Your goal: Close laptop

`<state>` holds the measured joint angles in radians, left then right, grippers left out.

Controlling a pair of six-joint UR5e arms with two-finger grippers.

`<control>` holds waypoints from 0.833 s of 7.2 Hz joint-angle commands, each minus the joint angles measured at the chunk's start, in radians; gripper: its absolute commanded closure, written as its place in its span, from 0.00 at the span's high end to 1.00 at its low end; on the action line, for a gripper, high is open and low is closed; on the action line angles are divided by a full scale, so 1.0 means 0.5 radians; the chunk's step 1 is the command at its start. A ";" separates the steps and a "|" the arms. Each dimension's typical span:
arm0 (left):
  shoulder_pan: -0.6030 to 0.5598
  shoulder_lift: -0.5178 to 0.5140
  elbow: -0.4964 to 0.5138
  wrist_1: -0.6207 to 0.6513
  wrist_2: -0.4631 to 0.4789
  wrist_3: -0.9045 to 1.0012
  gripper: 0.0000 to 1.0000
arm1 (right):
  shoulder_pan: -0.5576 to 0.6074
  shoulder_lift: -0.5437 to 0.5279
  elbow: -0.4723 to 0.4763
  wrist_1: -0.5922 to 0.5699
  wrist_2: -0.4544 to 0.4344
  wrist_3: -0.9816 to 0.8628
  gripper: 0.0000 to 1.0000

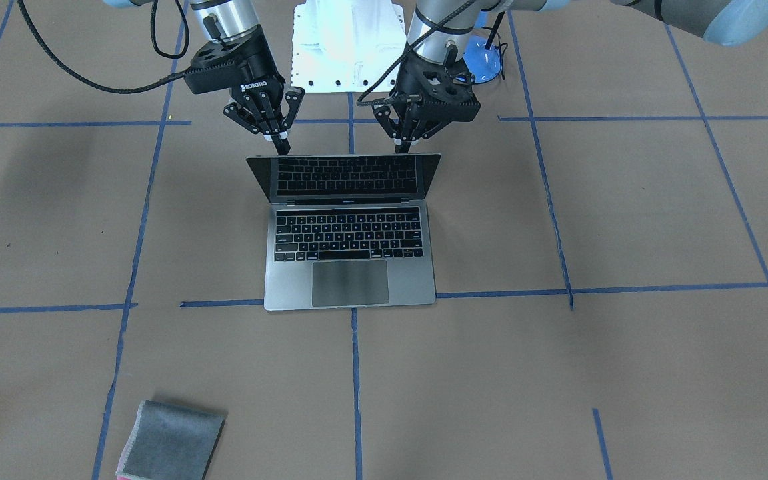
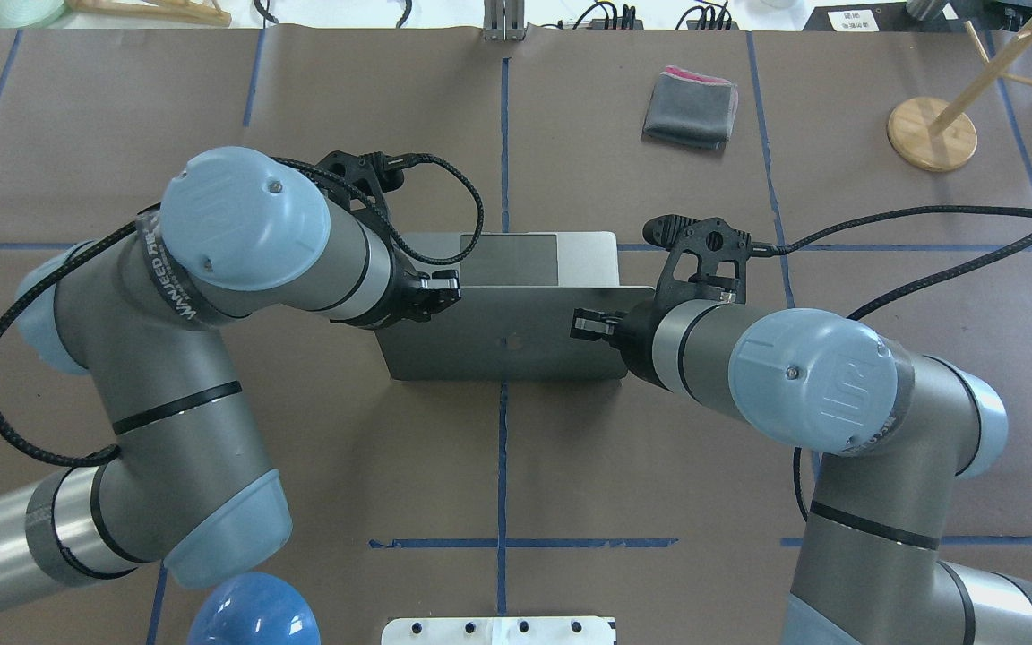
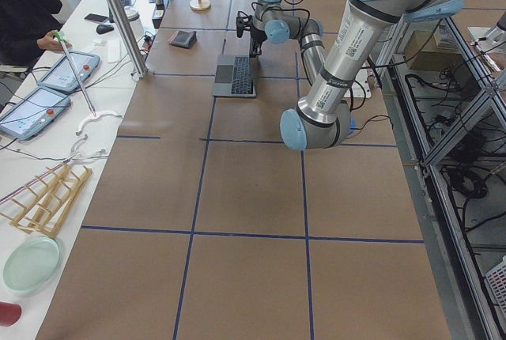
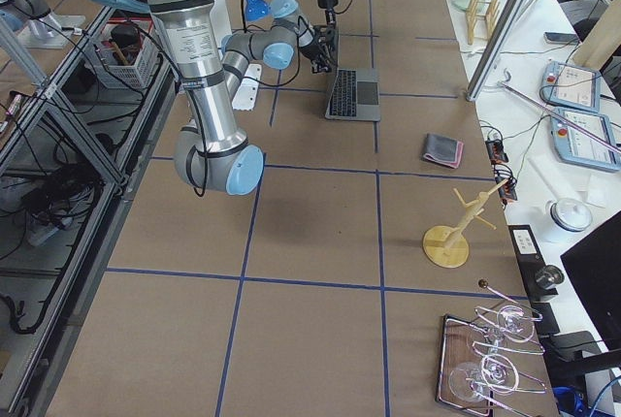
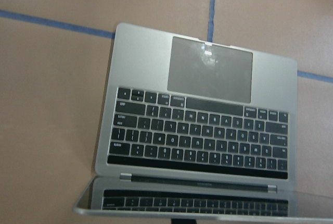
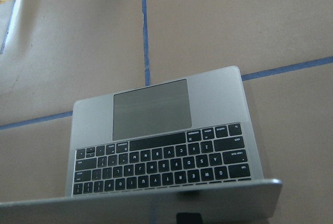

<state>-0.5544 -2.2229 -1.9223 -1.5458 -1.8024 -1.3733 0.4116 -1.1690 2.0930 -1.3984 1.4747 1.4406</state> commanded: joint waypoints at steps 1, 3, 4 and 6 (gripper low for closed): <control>-0.069 -0.018 0.181 -0.138 -0.003 0.053 0.00 | 0.051 0.046 -0.084 0.008 0.023 -0.037 0.00; -0.091 -0.097 0.337 -0.176 -0.003 0.053 0.00 | 0.146 0.190 -0.316 0.011 0.136 -0.058 0.00; -0.091 -0.143 0.408 -0.176 -0.003 0.050 0.00 | 0.192 0.236 -0.411 0.014 0.170 -0.068 0.00; -0.091 -0.147 0.518 -0.292 -0.003 0.050 0.00 | 0.278 0.401 -0.647 0.017 0.277 -0.074 0.00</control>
<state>-0.5993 -2.2922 -1.7015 -1.6588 -1.8040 -1.3482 0.5229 -1.0189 1.8432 -1.3906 1.5777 1.4068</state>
